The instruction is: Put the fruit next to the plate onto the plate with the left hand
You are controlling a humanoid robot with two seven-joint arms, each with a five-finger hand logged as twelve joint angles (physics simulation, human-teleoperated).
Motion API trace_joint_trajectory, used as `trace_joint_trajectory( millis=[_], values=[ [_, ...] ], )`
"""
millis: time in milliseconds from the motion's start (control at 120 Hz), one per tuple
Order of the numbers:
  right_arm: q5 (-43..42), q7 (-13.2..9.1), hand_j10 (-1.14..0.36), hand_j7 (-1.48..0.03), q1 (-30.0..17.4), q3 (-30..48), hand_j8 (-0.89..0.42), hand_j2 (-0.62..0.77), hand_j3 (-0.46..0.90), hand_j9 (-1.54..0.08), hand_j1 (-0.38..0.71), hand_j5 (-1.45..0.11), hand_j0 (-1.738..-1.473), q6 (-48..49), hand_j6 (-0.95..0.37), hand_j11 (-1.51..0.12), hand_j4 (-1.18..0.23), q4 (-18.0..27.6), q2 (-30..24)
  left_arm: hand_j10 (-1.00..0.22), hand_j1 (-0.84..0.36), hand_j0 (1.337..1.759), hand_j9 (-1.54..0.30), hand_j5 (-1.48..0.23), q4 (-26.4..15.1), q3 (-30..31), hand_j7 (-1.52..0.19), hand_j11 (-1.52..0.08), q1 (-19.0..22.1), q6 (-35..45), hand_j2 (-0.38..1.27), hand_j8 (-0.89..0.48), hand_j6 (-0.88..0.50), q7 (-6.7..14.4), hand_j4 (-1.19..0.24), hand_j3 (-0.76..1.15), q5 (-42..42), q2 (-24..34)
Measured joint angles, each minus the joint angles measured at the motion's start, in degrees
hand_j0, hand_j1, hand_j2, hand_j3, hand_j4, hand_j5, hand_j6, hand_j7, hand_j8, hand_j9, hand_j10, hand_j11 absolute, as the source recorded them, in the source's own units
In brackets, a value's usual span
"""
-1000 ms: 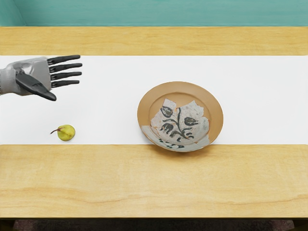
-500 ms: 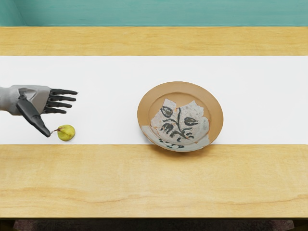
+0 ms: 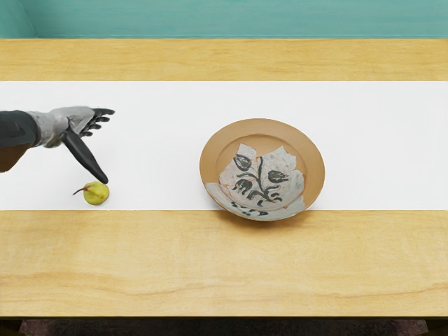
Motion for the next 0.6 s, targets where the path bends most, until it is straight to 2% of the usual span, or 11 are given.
trace_joint_trajectory(
  millis=[133,292,500,600],
  values=[
    [0.0,0.0,-0.02,-0.02,0.0,0.0,-0.02,0.0,0.0,-0.02,-0.33,-0.02,-1.658,0.0,-0.02,-0.02,-0.02,0.0,0.0,-0.03,0.32,1.658,-0.04,-0.04,-3.3,8.1,-0.04,-0.04,-1.9,9.9,0.01,-0.03,-0.03,-0.2,-0.03,0.0,-1.9,-5.0],
    [0.0,0.0,-0.02,-0.02,0.0,0.0,-0.02,0.0,0.0,-0.02,-0.33,-0.02,-1.658,0.0,-0.02,-0.02,-0.02,0.0,0.0,-0.04,0.3,1.658,-0.05,-0.05,-4.3,13.2,-0.05,-0.05,-2.4,20.0,0.01,-0.04,-0.04,-0.2,-0.04,0.0,-3.7,-8.7],
    [0.0,0.0,-0.02,-0.02,0.0,0.0,-0.02,0.0,0.0,-0.02,-0.33,-0.02,-1.658,0.0,-0.02,-0.02,-0.02,0.0,0.0,-0.09,0.24,1.658,-0.11,-0.11,-4.5,16.6,-0.11,-0.11,-2.1,23.7,0.02,-0.09,-0.09,0.1,-0.09,0.0,-4.5,-13.6],
    [0.0,0.0,-0.02,-0.02,0.0,0.0,-0.02,0.0,0.0,-0.02,-0.33,-0.02,-1.658,0.0,-0.02,-0.02,-0.02,0.0,0.0,-0.07,0.27,1.658,-0.09,-0.09,-4.6,18.0,-0.09,-0.09,-2.7,24.0,0.01,-0.07,-0.07,0.3,-0.07,0.0,-4.5,-13.8]
  ],
)
